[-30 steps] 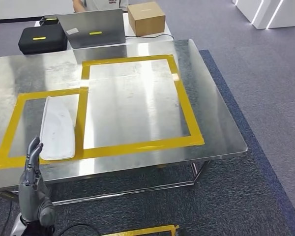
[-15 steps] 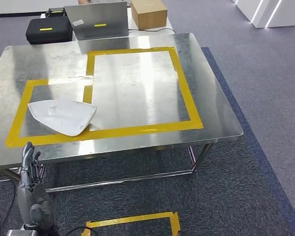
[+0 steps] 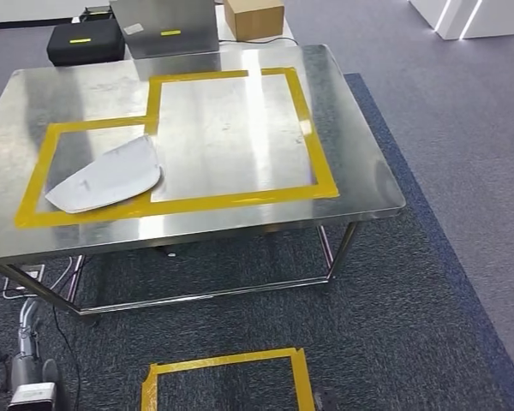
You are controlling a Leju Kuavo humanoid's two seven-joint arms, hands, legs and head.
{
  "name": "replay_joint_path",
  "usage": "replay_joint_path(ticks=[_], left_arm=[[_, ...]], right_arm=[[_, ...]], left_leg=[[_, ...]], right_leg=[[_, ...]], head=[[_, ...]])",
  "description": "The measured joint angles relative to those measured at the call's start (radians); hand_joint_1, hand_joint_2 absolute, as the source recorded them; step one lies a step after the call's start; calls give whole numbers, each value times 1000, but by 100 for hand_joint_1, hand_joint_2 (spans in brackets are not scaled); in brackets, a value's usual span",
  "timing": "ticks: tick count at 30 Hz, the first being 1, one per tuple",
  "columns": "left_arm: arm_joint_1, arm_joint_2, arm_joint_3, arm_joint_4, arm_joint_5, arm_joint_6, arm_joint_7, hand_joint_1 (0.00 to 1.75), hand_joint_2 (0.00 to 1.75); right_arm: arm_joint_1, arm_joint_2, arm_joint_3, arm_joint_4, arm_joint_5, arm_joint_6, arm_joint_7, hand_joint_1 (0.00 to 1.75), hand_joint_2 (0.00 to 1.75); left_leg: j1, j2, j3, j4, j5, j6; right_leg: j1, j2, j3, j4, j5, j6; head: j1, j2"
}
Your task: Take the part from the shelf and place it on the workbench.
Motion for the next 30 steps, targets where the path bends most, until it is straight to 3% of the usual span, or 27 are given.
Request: replay_joint_path(ticks=[1, 3, 4, 5, 8, 9, 10, 11, 13, 15, 16, 17, 19, 20, 23, 24, 25, 26, 28, 30], left_arm=[[1, -6, 9, 7, -4, -3, 3, 0, 0], [4, -23, 37, 26, -15, -19, 14, 0, 0], [5, -36, 61, 45, -22, -36, 16, 0, 0], [5, -52, 94, 71, -30, -60, 12, 0, 0], [-18, -107, 241, 215, -76, -133, -50, 0, 0], [-39, -119, 299, 288, -100, -146, -87, 0, 0], [-66, -125, 361, 372, -121, -154, -124, 0, 0], [-97, -129, 424, 463, -137, -163, -155, 0, 0], [-158, -135, 546, 644, -149, -187, -160, 0, 0], [-212, -139, 642, 813, -164, -203, -95, 0, 0], [-236, -141, 680, 893, -178, -205, -47, 0, 0], [-257, -145, 709, 967, -193, -205, 3, 0, 0], [-289, -153, 754, 1090, -214, -207, 83, 0, 0], [-300, -158, 772, 1137, -219, -209, 106, 0, 0], [-320, -171, 806, 1235, -227, -214, 130, 0, 0], [-327, -177, 813, 1260, -230, -215, 134, 0, 0], [-335, -182, 818, 1279, -233, -212, 139, 0, 0], [-342, -188, 823, 1296, -236, -205, 146, 0, 0], [-352, -197, 829, 1319, -241, -191, 154, 0, 0], [-359, -200, 837, 1335, -239, -197, 146, 0, 0]], right_arm=[[1, 0, 0, 0, 2, -3, -2, 0, 87], [5, -1, -1, 1, 9, -12, -12, 0, 0], [11, -2, -1, 3, 13, -18, -21, 0, 0], [17, -4, -1, 4, 16, -23, -30, 0, 0], [31, -10, -3, 7, 22, -30, -46, 0, 0], [32, -11, -3, 8, 24, -30, -47, 0, 0], [33, -12, -4, 8, 26, -28, -46, 0, 0], [33, -13, -5, 8, 29, -26, -45, 0, 0], [31, -16, -6, 8, 31, -22, -39, 0, 0], [29, -18, -7, 8, 30, -18, -30, 0, 0], [28, -18, -9, 8, 28, -18, -28, 0, 0], [27, -18, -11, 8, 27, -18, -32, 0, 0], [28, -19, -16, 10, 25, -19, -50, 0, 0], [30, -19, -19, 10, 24, -20, -59, 0, 0], [33, -21, -24, 11, 20, -26, -76, 0, 0], [33, -21, -26, 11, 19, -30, -80, 0, 0], [33, -21, -28, 11, 19, -37, -82, 0, 0], [33, -22, -30, 11, 21, -49, -83, 0, 0], [32, -22, -32, 11, 32, -86, -80, 0, 0], [29, -22, -32, 11, 50, -120, -72, 0, 0]], left_leg=[[-2, -1, 19, -37, -12, 4], [-3, 0, 17, -58, -13, 13], [-1, 2, 10, -61, -6, 20], [1, 4, 1, -63, 3, 29], [0, 9, -34, -64, 32, 42], [-1, 10, -47, -63, 43, 43], [-2, 11, -62, -61, 54, 42], [-3, 11, -77, -58, 64, 42], [-3, 12, -104, -47, 80, 37], [-6, 12, -120, -35, 92, 31], [-8, 12, -125, -31, 100, 26], [-9, 13, -130, -29, 108, 21], [-8, 11, -142, -23, 111, 9], [-7, 9, -149, -7, 87, 4], [2, 5, -180, 141, -57, -12], [5, 5, -185, 199, -85, -16], [7, 5, -182, 237, -89, -19], [9, 5, -166, 244, -70, -21], [14, 5, -92, 155, -14, -23], [13, 2, -15, 28, -6, -19]], right_leg=[[0, 0, -7, 3, 7, 5], [0, 0, -16, 6, 18, 18], [0, 1, -23, 12, 9, 24], [-1, 2, -33, 33, -19, 29], [-4, 3, -76, 192, -157, 39], [-5, 3, -83, 246, -177, 40], [-5, 3, -80, 276, -170, 40], [-5, 3, -60, 274, -142, 39], [-5, 3, 28, 177, -83, 34], [-3, 3, 134, 29, -84, 26], [-2, 3, 163, -21, -99, 23], [-1, 3, 172, -46, -106, 19], [-5, 1, 156, -54, -97, 7], [-7, 0, 146, -54, -87, -2], [-8, -4, 110, -53, -55, -14], [-8, -5, 98, -49, -46, -13], [-7, -6, 83, -42, -37, -12], [-8, -7, 68, -33, -30, -10], [-10, -7, 35, -11, -19, -3], [-9, -5, 7, 9, -9, 7]], head=[[0, 0], [0, 0], [1, 0], [3, 0], [10, 0], [10, 0], [11, 0], [11, 0], [11, 0], [11, 0], [12, 0], [11, 0], [11, 0], [9, 0], [0, 0], [-1, 0], [-2, 0], [-2, 0], [-2, 0], [-2, 0]])
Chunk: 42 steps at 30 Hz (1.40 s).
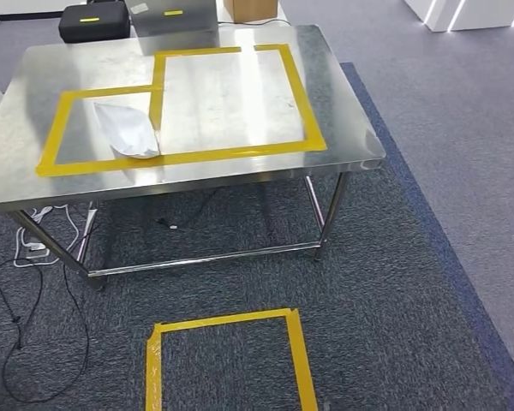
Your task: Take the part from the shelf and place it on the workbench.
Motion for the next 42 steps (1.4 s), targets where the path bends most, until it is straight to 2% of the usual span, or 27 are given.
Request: replay_joint_path(ticks=[2, 4, 6, 8, 9, 10, 11, 12, 14, 16, 18, 20, 22, 24, 25, 26, 27, 29, 31, 32, 34, 35, 37, 39, 40, 41, 42], left_arm=[[-3, 3, 11, 10, 8, -18, -17, 0, 0], [-2, 8, 24, 16, 15, -28, -33, 0, 0], [-1, 13, 36, 19, 19, -30, -42, 0, 0], [-1, 18, 45, 20, 17, -30, -44, 0, 0], [-1, 19, 49, 21, 13, -30, -43, 0, 0], [-1, 20, 52, 22, 8, -30, -39, 0, 0], [-1, 21, 54, 24, 2, -29, -34, 0, 0], [-1, 22, 56, 26, -4, -28, -28, 0, 0], [-2, 23, 57, 28, -12, -27, -22, 0, 0], [-2, 24, 59, 29, -18, -29, -29, 0, 0], [-4, 25, 61, 30, -22, -34, -45, 0, 0], [-6, 28, 63, 32, -27, -34, -55, 0, 0], [-8, 31, 64, 33, -35, -26, -55, 0, 0], [-9, 34, 64, 33, -41, -15, -60, 0, 0], [-10, 35, 65, 33, -42, -10, -68, 0, 0], [-11, 36, 66, 33, -42, -4, -78, 0, 0], [-11, 36, 67, 33, -42, 2, -87, 0, 0], [-11, 36, 70, 33, -44, 8, -96, 0, 0], [-10, 35, 72, 35, -46, 11, -98, 0, 0], [-9, 34, 73, 36, -51, 12, -94, 0, 0], [-10, 32, 73, 39, -70, 16, -61, 0, 0], [-11, 32, 73, 40, -80, 18, -32, 0, 0], [-9, 29, 73, 42, -97, 18, 11, 0, 0], [-3, 28, 73, 44, -113, 14, 10, 0, 0], [-1, 28, 73, 44, -122, 13, 2, 0, 0], [-2, 29, 73, 44, -130, 14, -4, 0, 0], [-3, 30, 72, 44, -138, 15, -7, 0, 0]], right_arm=[[-8, 0, 0, 0, 16, -16, 6, 0, 0], [-13, 1, 1, 0, 23, -28, -1, 0, 0], [-14, 1, 1, 0, 24, -36, -15, 0, 0], [-14, 1, 1, 1, 22, -43, -28, 0, 0], [-14, 1, 1, 1, 20, -50, -34, 0, 0], [-13, 1, 0, 1, 16, -62, -41, 0, 0], [-11, 1, 0, 1, 13, -74, -49, 0, 0], [-8, 1, 0, 1, 11, -86, -55, 0, 0], [-4, 1, 0, 0, 9, -103, -65, 0, 0], [-2, 0, -1, 0, 4, -117, -70, 0, 0], [0, 0, -7, 1, -4, -132, -79, 0, 0], [4, 0, -15, 1, -11, -147, -89, 0, 0], [6, 0, -20, 1, -11, -163, -97, 0, 0], [6, 0, -25, 1, -11, -168, -109, 0, 0], [5, 0, -27, 1, -11, -164, -114, 0, 0], [4, 0, -29, 1, -8, -159, -118, 0, 0], [2, 0, -30, 1, -5, -155, -119, 0, 0], [0, 1, -30, 1, 1, -153, -119, 0, 0], [-4, 1, -30, 1, 3, -153, -119, 0, 0], [-5, 1, -30, 1, 4, -152, -118, 0, 0], [-4, 1, -32, 1, 1, -149, -113, 0, 0], [-1, 1, -34, 1, -1, -146, -109, 0, 0], [1, 1, -41, 1, -11, -140, -106, 0, 0], [3, 1, -51, 1, -21, -136, -107, 0, 0], [6, 1, -56, 1, -25, -135, -102, 0, 0], [9, 1, -61, 2, -27, -134, -89, 0, 0], [12, 1, -66, 2, -28, -133, -71, 0, 0]], left_leg=[[-4, -3, 20, -54, -15, 8], [-5, -1, 3, -61, -4, 27], [-4, 3, -21, -65, 18, 51], [-7, 5, -47, -66, 40, 63], [-10, 5, -61, -65, 51, 64], [-13, 6, -75, -64, 62, 65], [-15, 7, -88, -64, 72, 65], [-17, 7, -101, -63, 83, 64], [-21, 7, -120, -61, 102, 60], [-24, 8, -133, -59, 122, 52], [-23, 10, -141, -62, 143, 41], [-21, 8, -151, -56, 136, 29], [-17, 4, -172, 14, 59, 18], [-13, 3, -198, 145, -28, 10], [-12, 3, -203, 197, -43, 8], [-11, 3, -196, 222, -37, 7], [-9, 2, -172, 206, -14, 6], [-6, -23, -82, 80, 30, 9], [-3, -57, -14, -33, 35, 14], [-4, -65, -5, -52, 26, 18], [-3, -50, -10, -64, 24, 27], [-2, -39, -11, -68, 24, 34], [0, -16, -17, -74, 31, 48], [-4, 8, -25, -74, 35, 56], [-7, 21, -29, -73, 37, 58], [-9, 33, -31, -73, 39, 59], [-11, 44, -33, -72, 40, 59]], right_leg=[[2, 1, -18, 8, 15, 12], [0, 3, -30, 9, 24, 25], [-2, 5, -55, 51, -29, 35], [-4, 6, -89, 165, -128, 39], [-5, 7, -101, 229, -161, 40], [-5, 7, -102, 273, -170, 40], [-5, 7, -88, 288, -157, 38], [-5, 7, -56, 266, -128, 36], [-3, 7, 49, 133, -81, 26], [1, 7, 145, -13, -86, 18], [4, 8, 166, -68, -94, 13], [1, 5, 147, -72, -79, 3], [-3, 2, 130, -75, -63, -10], [-2, 4, 112, -71, -49, -14], [-2, 7, 102, -68, -42, -13], [-2, 11, 94, -64, -36, -11], [-3, 18, 85, -57, -30, -9], [-4, 35, 66, -41, -22, -3], [-5, 53, 45, -26, -15, 7], [-5, 62, 36, -22, -11, 13], [-7, 77, 22, -18, -3, 26], [-7, 72, 12, -8, -10, 31], [-7, 46, -27, 63, -57, 40], [-7, 23, -87, 199, -126, 47], [-8, 19, -108, 254, -145, 49], [-8, 17, -113, 278, -147, 49], [-7, 14, -96, 260, -130, 48]], head=[[0, 0], [0, 0], [3, 0], [6, 0], [7, 0], [7, 0], [7, 0], [7, 0], [7, 0], [6, 0], [4, 0], [5, 0], [0, 0], [-5, 0], [-6, 0], [-6, 0], [-6, 0], [-6, 0], [-6, 0], [-6, 0], [-6, 0], [-5, 0], [1, 0], [6, 0], [6, 0], [6, 0], [6, 0]])
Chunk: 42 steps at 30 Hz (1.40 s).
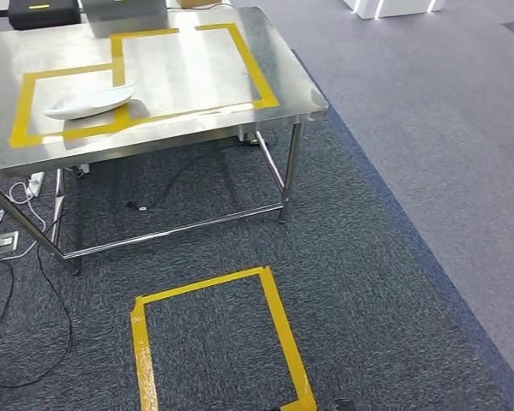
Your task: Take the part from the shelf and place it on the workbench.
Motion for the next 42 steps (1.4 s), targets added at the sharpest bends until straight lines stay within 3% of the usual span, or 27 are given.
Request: replay_joint_path(ticks=[2, 4, 5, 7, 8, 10, 12, 13, 14, 15, 16, 18, 20, 22, 23, 25, 27, 28, 29, 30, 32, 34, 36, 38, 40, 42], left_arm=[[-5, 1, -1, 0, -12, 2, -3, 0, 0], [-9, 1, -1, 1, -17, 3, -13, 0, 0], [-10, 0, -1, 1, -18, 4, -21, 0, 0], [-14, -1, -1, 1, -18, 7, -31, 0, 0], [-16, -2, -1, 2, -19, 9, -31, 0, 0], [-18, -6, -1, 4, -21, 22, -15, 0, 0], [-17, -11, -1, 9, -26, 35, 14, 0, 0], [-16, -11, -1, 11, -28, 34, 26, 0, 0], [-15, -11, -1, 13, -30, 30, 33, 0, 0], [-14, -8, -1, 15, -27, 24, 34, 0, 0], [-14, -4, 0, 16, -17, 20, 29, 0, 0], [-13, 5, 10, 16, 16, 15, -2, 0, 0], [-12, 14, 26, 16, 42, 13, -39, 0, 0], [-11, 25, 37, 16, 42, 11, -37, 0, 0], [-11, 31, 40, 16, 37, 9, -22, 0, 0], [-9, 40, 44, 16, 27, 5, 4, 0, 0], [-3, 44, 47, 16, 21, 3, 15, 0, 0], [0, 47, 49, 16, 15, 4, 22, 0, 0], [2, 49, 49, 16, 7, 5, 27, 0, 0], [3, 52, 49, 16, -2, 7, 31, 0, 0], [2, 58, 49, 16, -17, 9, 22, 0, 0], [0, 63, 49, 16, -21, 9, 6, 0, 0], [-2, 68, 49, 16, -24, 10, -4, 0, 0], [-5, 73, 49, 16, -30, 15, -15, 0, 0], [-8, 77, 49, 15, -34, 20, -26, 0, 0], [-6, 80, 50, 16, -37, 21, -29, 0, 0]], right_arm=[[4, 0, -9, 0, 0, 10, 38, 0, 0], [2, 0, -15, 0, 4, 28, 50, 0, 0], [2, 0, -16, 0, 7, 35, 47, 0, 0], [4, 0, -17, 0, 13, 39, 44, 0, 0], [7, 0, -18, 0, 15, 37, 46, 0, 0], [7, 0, -21, 0, 15, 31, 55, 0, 0], [3, 0, -24, 0, 16, 33, 67, 0, 0], [2, 0, -25, 0, 17, 37, 72, 0, 0], [3, 0, -25, 0, 20, 40, 79, 0, 0], [3, 1, -25, 0, 23, 42, 85, 0, 0], [1, 3, -25, 0, 24, 43, 91, 0, 0], [-8, 8, -26, 0, 26, 44, 93, 0, 0], [-22, 13, -26, 0, 31, 46, 79, 0, 0], [-28, 16, -26, -1, 30, 40, 73, 0, 0], [-27, 16, -28, -1, 25, 35, 75, 0, 0], [-26, 16, -33, -1, 16, 29, 81, 0, 0], [-29, 16, -36, -1, 12, 31, 81, 0, 0], [-29, 16, -38, -1, 9, 37, 83, 0, 0], [-28, 16, -40, -1, 6, 45, 86, 0, 0], [-25, 16, -43, -1, 4, 55, 88, 0, 0], [-17, 16, -49, -1, 1, 65, 87, 0, 0], [-16, 16, -52, -1, 1, 60, 76, 0, 0], [-16, 16, -53, -1, 4, 53, 70, 0, 0], [-13, 16, -55, -1, 7, 49, 72, 0, 0], [-11, 17, -59, -1, 3, 45, 74, 0, 0], [-13, 18, -65, -1, -11, 42, 72, 0, 0]], left_leg=[[-4, 19, 1, 1, 1, 0], [-10, 40, 0, 4, 1, -6], [-12, 51, 0, 5, 2, -9], [-14, 70, -1, 6, 3, -19], [-13, 63, -1, 11, -3, -25], [-9, 15, -21, 69, -49, -37], [-4, -29, -72, 201, -124, -43], [-3, -34, -95, 261, -148, -44], [-2, -36, -107, 295, -154, -45], [-2, -37, -102, 289, -138, -45], [0, -41, -80, 243, -105, -45], [7, -82, -21, 111, -41, -44], [12, -121, 5, 41, -24, -43], [11, -114, 1, 37, -25, -34], [12, -103, -1, 34, -21, -27], [14, -79, -4, 28, -12, -13], [11, -50, -10, 27, -9, -7], [10, -34, -13, 27, -8, -7], [9, -18, -15, 27, -8, -7], [8, -3, -16, 27, -8, -7], [8, 21, -15, 27, -8, -7], [4, 41, -12, 28, -10, -14], [1, 59, -10, 28, -9, -25], [2, 69, -5, 27, -11, -37], [4, 32, -13, 58, -41, -48], [5, -21, -54, 163, -105, -53]], right_leg=[[4, -28, 83, -133, 60, -10], [14, -71, 150, -256, 91, -26], [18, -82, 162, -281, 94, -33], [18, -66, 156, -286, 98, -42], [15, -56, 155, -289, 102, -47], [9, -36, 153, -294, 114, -59], [8, -12, 145, -293, 121, -65], [9, 2, 141, -291, 124, -66], [9, 16, 138, -289, 126, -65], [8, 30, 135, -286, 128, -64], [8, 44, 132, -281, 128, -63], [9, 71, 121, -266, 128, -57], [10, 97, 103, -252, 130, -47], [8, 119, 87, -248, 137, -34], [7, 118, 79, -245, 137, -28], [9, 77, 49, -200, 105, -19], [9, 22, -6, -81, 35, -11], [8, 9, -33, -17, 7, -8], [7, 3, -48, 24, -7, -6], [7, -1, -43, 28, -1, -6], [8, -19, 26, -75, 51, -12], [16, -61, 106, -211, 89, -25], [24, -77, 128, -259, 95, -38], [22, -54, 124, -264, 102, -50], [16, -34, 130, -272, 112, -63], [13, -12, 131, -275, 119, -72]], head=[[0, 0], [-1, 0], [-1, 0], [-2, 0], [-2, 0], [-4, 0], [-6, 0], [-6, 0], [-6, 0], [-6, 0], [-6, 0], [-7, 0], [-6, 0], [-6, 0], [-6, 0], [1, 0], [9, 0], [9, 0], [9, 0], [9, 0], [10, 0], [9, 0], [7, 0], [6, 0], [4, 0], [0, 0]])
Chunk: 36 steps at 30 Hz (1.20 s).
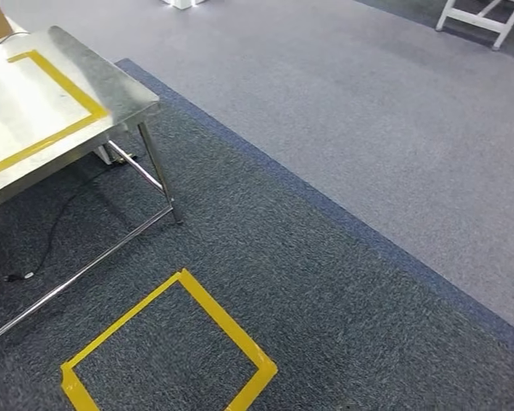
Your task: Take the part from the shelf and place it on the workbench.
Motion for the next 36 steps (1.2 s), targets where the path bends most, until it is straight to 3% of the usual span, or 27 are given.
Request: replay_joint_path(ticks=[2, 4, 6, 8, 10, 12, 14, 16, 18, 19, 20, 22, 24, 25, 27, 28, 30, 31, 33, 34, 35, 36], left_arm=[[2, 0, 0, 0, -7, 4, 5, 0, 0], [2, -4, 0, 0, -13, 3, 15, 0, 0], [0, -9, 3, 0, -2, -12, 28, 0, 0], [-3, -13, 15, 0, 32, -25, 25, 0, 0], [-7, -20, 35, 0, 65, -26, 5, 0, 0], [-11, -27, 53, 0, 81, -24, -9, 0, 0], [-14, -33, 63, 0, 83, -27, -17, 0, 0], [-12, -37, 71, 0, 81, -57, -21, 0, 0], [-8, -41, 81, 0, 90, -101, -20, 0, 0], [-9, -44, 88, 0, 100, -113, -21, 0, 0], [-10, -49, 97, 0, 111, -113, -22, 0, 0], [-17, -64, 116, 0, 129, -92, -30, 0, 0], [-21, -75, 128, 0, 128, -72, -42, 0, 0], [-24, -77, 131, 0, 122, -68, -48, 0, 0], [-28, -77, 132, 0, 97, -56, -55, 0, 0], [-30, -75, 131, 0, 77, -40, -54, 0, 0], [-30, -71, 122, 0, 21, 12, -44, 0, 0], [-28, -70, 115, 0, -1, 39, -39, 0, 0], [-25, -72, 106, 0, -21, 88, -36, 0, 0], [-25, -74, 105, 0, -20, 107, -39, 0, 0], [-25, -78, 104, 0, -20, 121, -42, 0, 0], [-26, -81, 102, 0, -21, 130, -45, 0, 0]], right_arm=[[0, 1, -9, 0, -18, 2, -3, 0, 0], [2, 2, -23, 0, -41, 14, -5, 0, 0], [4, 3, -40, 0, -58, 30, -5, 0, 0], [2, 5, -53, 0, -63, 38, -9, 0, 0], [-1, 7, -59, 0, -59, 42, -22, 0, 0], [1, 9, -61, 0, -52, 43, -29, 0, 0], [4, 10, -62, 0, -44, 41, -30, 0, 0], [2, 11, -62, 0, -36, 35, -28, 0, 0], [1, 11, -62, 0, -33, 31, -27, 0, 0], [4, 11, -63, 0, -34, 31, -28, 0, 0], [7, 11, -65, 0, -37, 32, -29, 0, 0], [11, 11, -70, 0, -43, 35, -29, 0, 0], [11, 11, -75, 0, -48, 36, -26, 0, 0], [11, 11, -77, 0, -49, 35, -24, 0, 0], [15, 11, -81, 0, -42, 27, -23, 0, 0], [18, 11, -83, 0, -36, 22, -24, 0, 0], [18, 11, -83, 0, -20, 14, -30, 0, 0], [17, 11, -83, 0, -14, 12, -35, 0, 0], [14, 11, -83, 0, -6, 9, -44, 0, 0], [14, 11, -83, 0, -4, 8, -47, 0, 0], [15, 11, -83, 0, -3, 10, -49, 0, 0], [15, 11, -83, 0, -2, 17, -47, 0, 0]], left_leg=[[0, -15, -48, 114, -50, -1], [0, -17, -65, 147, -43, -1], [0, -28, -31, 60, 27, 4], [3, -77, 21, -70, 87, 12], [4, -112, 39, -123, 97, 17], [3, -96, 38, -129, 99, 22], [7, -71, 39, -140, 105, 34], [8, -40, 40, -145, 108, 41], [7, -7, 39, -144, 108, 42], [7, 8, 39, -144, 107, 41], [7, 22, 39, -144, 106, 40], [8, 46, 43, -144, 102, 34], [5, 66, 48, -143, 97, 23], [3, 73, 50, -142, 96, 17], [4, 87, 56, -144, 94, 3], [7, 80, 59, -141, 89, -3], [10, 37, 43, -90, 48, -12], [11, 9, 19, -32, 14, -13], [9, -15, -41, 102, -46, -10], [8, -17, -59, 139, -51, -8], [8, -19, -61, 136, -33, -5], [8, -23, -47, 96, 2, -1]], right_leg=[[1, 22, -3, 1, 2, -4], [3, 45, -3, 3, 3, -4], [3, 75, -3, 9, 2, -3], [3, 104, -9, 19, 0, 2], [0, 128, -23, 26, 2, 14], [-4, 146, -37, 27, 6, 30], [-2, 107, -58, 50, -11, 40], [-3, 44, -109, 150, -67, 48], [-8, 20, -171, 275, -117, 58], [-11, 15, -182, 302, -118, 63], [-13, 11, -174, 288, -102, 65], [-16, -19, -100, 157, -40, 67], [-13, -53, -32, 43, -6, 58], [-9, -59, -22, 24, -5, 52], [-5, -42, -25, 22, -5, 36], [-6, -32, -25, 20, -3, 30], [-9, -10, -20, 14, 3, 15], [-8, 2, -21, 13, 6, 10], [-4, 29, -21, 14, 7, 4], [-2, 43, -21, 14, 7, 3], [0, 59, -20, 15, 7, 3], [1, 75, -19, 17, 7, 3]], head=[[-1, 0], [-1, 0], [-1, 0], [-1, 0], [-1, 0], [-1, 0], [2, 0], [8, 0], [12, 0], [12, 0], [12, 0], [12, 0], [11, 0], [10, 0], [9, 0], [8, 0], [4, 0], [0, 0], [-3, 0], [-3, 0], [-3, 0], [-3, 0]])
